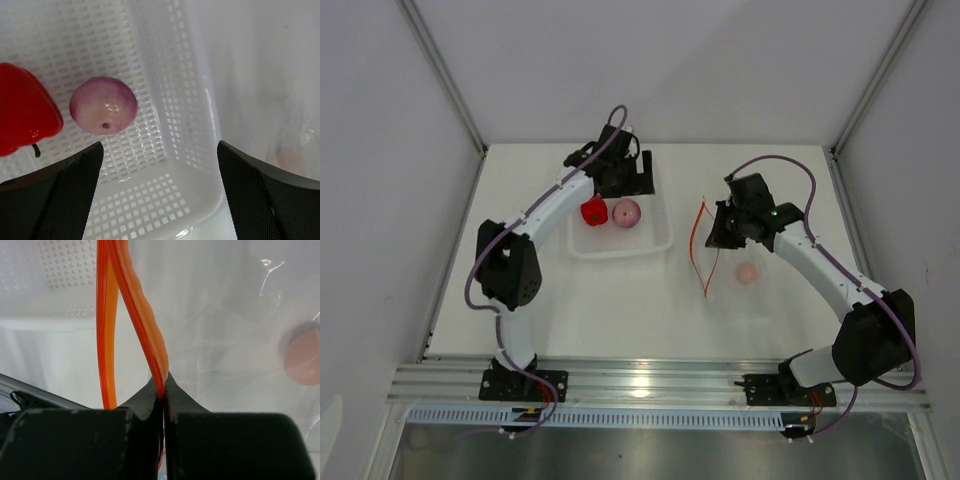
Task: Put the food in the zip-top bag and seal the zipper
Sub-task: Pick up the fake vegetable from the bin.
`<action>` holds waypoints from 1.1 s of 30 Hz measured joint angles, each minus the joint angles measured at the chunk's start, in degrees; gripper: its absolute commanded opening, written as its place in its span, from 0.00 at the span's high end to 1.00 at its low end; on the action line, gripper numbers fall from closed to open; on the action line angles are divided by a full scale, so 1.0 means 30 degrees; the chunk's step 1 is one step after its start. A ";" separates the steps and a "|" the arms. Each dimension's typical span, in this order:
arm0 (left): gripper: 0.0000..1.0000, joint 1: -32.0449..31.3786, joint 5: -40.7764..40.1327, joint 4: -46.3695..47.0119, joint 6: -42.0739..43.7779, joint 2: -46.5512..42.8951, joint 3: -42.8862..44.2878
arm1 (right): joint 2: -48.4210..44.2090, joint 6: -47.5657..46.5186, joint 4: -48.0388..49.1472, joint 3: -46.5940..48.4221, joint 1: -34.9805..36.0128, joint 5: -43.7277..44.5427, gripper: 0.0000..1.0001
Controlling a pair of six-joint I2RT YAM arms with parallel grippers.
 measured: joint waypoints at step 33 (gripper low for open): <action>0.03 0.2266 0.0117 -0.4248 0.0073 0.7373 0.7235 | 0.0954 -0.0415 0.2834 -0.1428 -0.0605 -0.1304 1.00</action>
